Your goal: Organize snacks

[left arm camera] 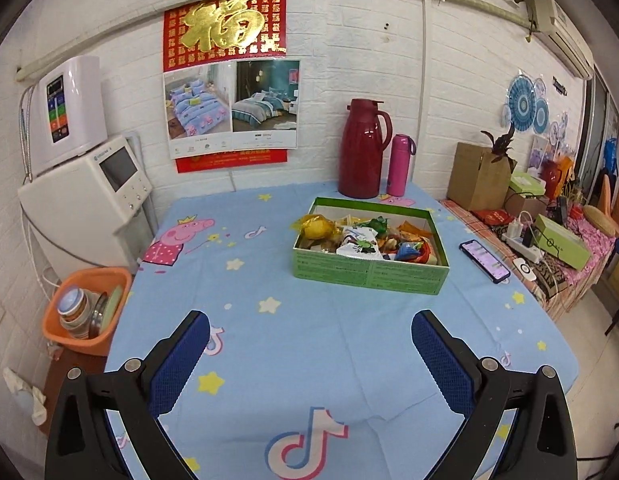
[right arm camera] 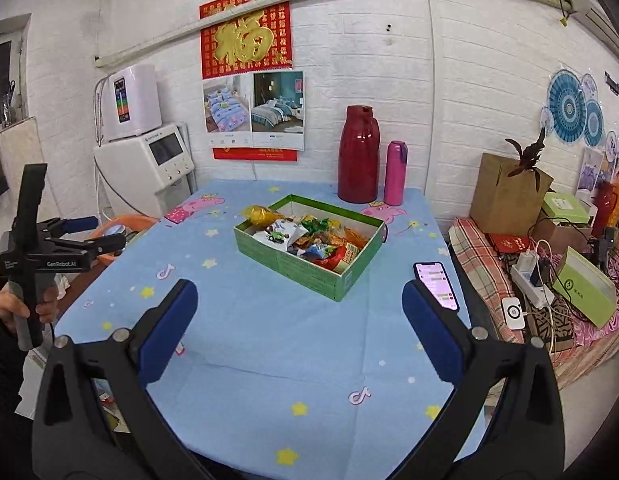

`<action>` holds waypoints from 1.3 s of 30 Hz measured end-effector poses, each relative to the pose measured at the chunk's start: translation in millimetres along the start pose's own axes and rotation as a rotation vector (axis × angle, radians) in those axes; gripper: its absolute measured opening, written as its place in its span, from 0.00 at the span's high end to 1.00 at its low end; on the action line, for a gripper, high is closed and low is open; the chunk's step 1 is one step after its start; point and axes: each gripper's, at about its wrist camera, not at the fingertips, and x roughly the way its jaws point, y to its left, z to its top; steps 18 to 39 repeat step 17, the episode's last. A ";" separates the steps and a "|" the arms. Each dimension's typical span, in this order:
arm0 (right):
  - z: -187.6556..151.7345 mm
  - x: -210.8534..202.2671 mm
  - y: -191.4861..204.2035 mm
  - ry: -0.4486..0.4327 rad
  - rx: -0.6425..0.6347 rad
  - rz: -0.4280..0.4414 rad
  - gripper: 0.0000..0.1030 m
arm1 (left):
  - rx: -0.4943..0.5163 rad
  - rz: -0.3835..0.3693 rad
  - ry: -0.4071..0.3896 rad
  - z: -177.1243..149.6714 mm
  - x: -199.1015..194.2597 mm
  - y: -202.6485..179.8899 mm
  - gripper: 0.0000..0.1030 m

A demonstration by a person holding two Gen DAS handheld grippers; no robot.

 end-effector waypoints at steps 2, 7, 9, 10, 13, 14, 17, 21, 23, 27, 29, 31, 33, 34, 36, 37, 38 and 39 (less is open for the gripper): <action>-14.4 17.5 0.9 0.044 -0.003 -0.003 0.01 | 0.010 0.022 0.024 -11.2 10.5 -4.9 0.00; -51.0 55.9 -1.2 0.168 0.016 0.017 0.01 | 0.048 0.037 0.147 -42.0 48.4 -18.9 0.00; -57.9 66.9 -4.0 0.190 0.025 0.014 0.01 | 0.061 0.038 0.181 -50.2 60.0 -22.9 0.00; -59.2 68.5 -5.3 0.196 0.031 0.010 0.01 | 0.063 0.033 0.190 -52.4 64.0 -23.8 0.00; -58.7 72.8 -11.5 0.196 0.053 0.005 0.01 | 0.060 0.021 0.204 -55.3 72.1 -25.6 0.00; -57.8 73.4 -13.3 0.194 0.059 0.005 0.01 | 0.056 0.020 0.207 -54.7 73.6 -25.2 0.00; -55.1 74.5 -15.5 0.188 0.066 -0.002 0.01 | 0.051 0.016 0.207 -51.6 76.1 -23.9 0.00; -55.1 74.5 -15.5 0.188 0.066 -0.002 0.01 | 0.051 0.016 0.207 -51.6 76.1 -23.9 0.00; -55.1 74.5 -15.5 0.188 0.066 -0.002 0.01 | 0.051 0.016 0.207 -51.6 76.1 -23.9 0.00; -55.1 74.5 -15.5 0.188 0.066 -0.002 0.01 | 0.051 0.016 0.207 -51.6 76.1 -23.9 0.00; -55.1 74.5 -15.5 0.188 0.066 -0.002 0.01 | 0.051 0.016 0.207 -51.6 76.1 -23.9 0.00; -55.1 74.5 -15.5 0.188 0.066 -0.002 0.01 | 0.051 0.016 0.207 -51.6 76.1 -23.9 0.00; -55.1 74.5 -15.5 0.188 0.066 -0.002 0.01 | 0.051 0.016 0.207 -51.6 76.1 -23.9 0.00; -55.1 74.5 -15.5 0.188 0.066 -0.002 0.01 | 0.051 0.016 0.207 -51.6 76.1 -23.9 0.00; -55.1 74.5 -15.5 0.188 0.066 -0.002 0.01 | 0.051 0.016 0.207 -51.6 76.1 -23.9 0.00; -55.1 74.5 -15.5 0.188 0.066 -0.002 0.01 | 0.051 0.016 0.207 -51.6 76.1 -23.9 0.00; -55.1 74.5 -15.5 0.188 0.066 -0.002 0.01 | 0.051 0.016 0.207 -51.6 76.1 -23.9 0.00; -55.1 74.5 -15.5 0.188 0.066 -0.002 0.01 | 0.051 0.016 0.207 -51.6 76.1 -23.9 0.00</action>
